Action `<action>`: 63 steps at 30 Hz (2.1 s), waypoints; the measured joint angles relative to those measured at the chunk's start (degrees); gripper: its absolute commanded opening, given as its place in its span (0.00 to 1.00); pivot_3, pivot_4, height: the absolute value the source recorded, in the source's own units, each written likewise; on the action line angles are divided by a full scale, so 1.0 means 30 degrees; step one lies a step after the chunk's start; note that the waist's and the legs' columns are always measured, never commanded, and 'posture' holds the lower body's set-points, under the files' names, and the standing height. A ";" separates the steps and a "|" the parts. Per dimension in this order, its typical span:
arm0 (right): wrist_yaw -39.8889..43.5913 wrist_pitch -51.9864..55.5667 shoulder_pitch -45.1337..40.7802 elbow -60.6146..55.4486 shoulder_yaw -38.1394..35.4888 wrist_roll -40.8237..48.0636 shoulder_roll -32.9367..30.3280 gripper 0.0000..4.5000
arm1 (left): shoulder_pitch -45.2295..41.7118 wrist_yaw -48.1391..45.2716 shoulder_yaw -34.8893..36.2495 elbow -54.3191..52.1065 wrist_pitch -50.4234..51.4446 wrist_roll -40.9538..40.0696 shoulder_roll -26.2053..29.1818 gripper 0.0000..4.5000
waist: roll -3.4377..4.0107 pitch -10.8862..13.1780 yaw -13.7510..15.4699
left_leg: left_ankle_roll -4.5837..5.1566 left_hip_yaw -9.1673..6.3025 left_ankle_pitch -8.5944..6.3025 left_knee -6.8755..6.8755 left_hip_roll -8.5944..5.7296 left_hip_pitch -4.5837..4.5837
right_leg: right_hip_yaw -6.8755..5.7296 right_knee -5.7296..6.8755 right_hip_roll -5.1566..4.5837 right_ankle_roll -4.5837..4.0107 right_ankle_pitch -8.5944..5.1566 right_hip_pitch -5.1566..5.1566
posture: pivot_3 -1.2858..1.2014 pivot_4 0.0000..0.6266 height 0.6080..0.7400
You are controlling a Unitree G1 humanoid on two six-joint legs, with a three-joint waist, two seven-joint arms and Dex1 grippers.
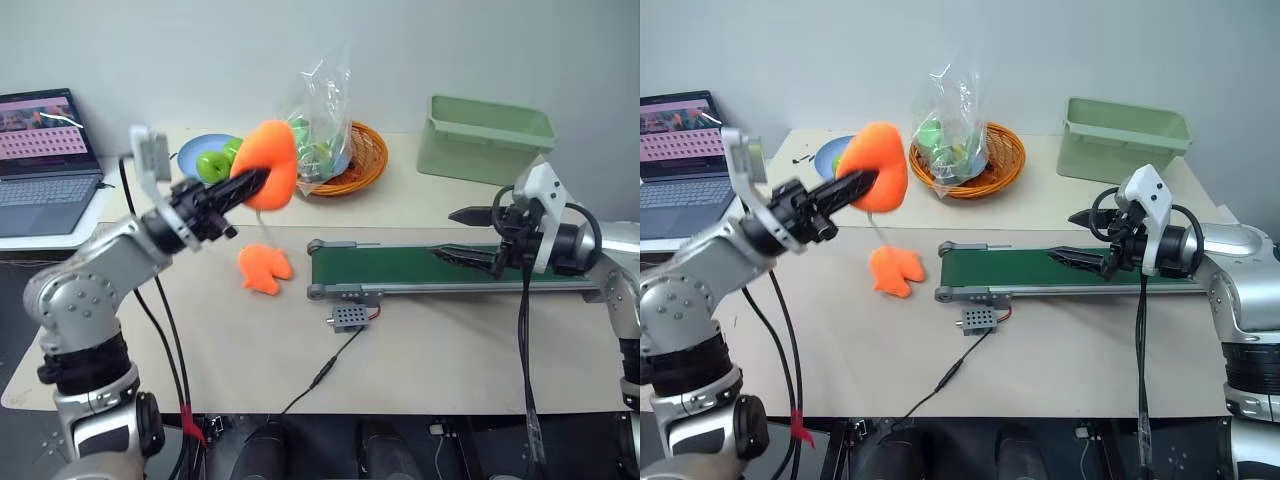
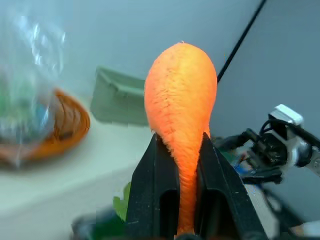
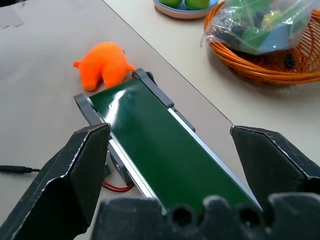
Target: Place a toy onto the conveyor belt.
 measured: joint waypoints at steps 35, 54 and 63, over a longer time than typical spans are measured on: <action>-0.1661 -0.0059 0.1759 -0.1646 -0.1095 0.0147 -0.0006 1.00 | -0.5701 0.0712 -1.4878 1.7559 -3.1787 2.8939 0.1540 0.01 | -0.0003 0.0004 0.0326 | 0.0044 0.0075 -0.0022 0.0028 0.0019 -0.0026 | 0.0027 0.0016 0.0017 0.0037 0.0012 -0.0031 | 0.52 0.24 1.00; -0.2471 0.0549 0.3243 -0.3122 -0.2335 0.0882 -0.0306 1.00 | -0.8012 0.3918 -1.6726 2.4548 -3.4128 3.1786 -0.0568 0.01 | -0.0008 0.0007 0.0319 | 0.0049 0.0076 -0.0025 0.0032 0.0016 -0.0032 | 0.0028 0.0025 0.0015 0.0047 0.0014 -0.0036 | 0.52 0.24 1.00; -0.2814 0.0561 0.3527 -0.3377 -0.2580 0.0905 -0.0309 1.00 | -0.8010 0.4874 -1.7193 2.5104 -3.4189 3.2583 -0.0657 0.10 | -0.0009 0.0007 0.0334 | 0.0049 0.0076 -0.0025 0.0033 0.0016 -0.0031 | 0.0028 0.0030 0.0016 0.0048 0.0014 -0.0036 | 0.52 0.24 1.00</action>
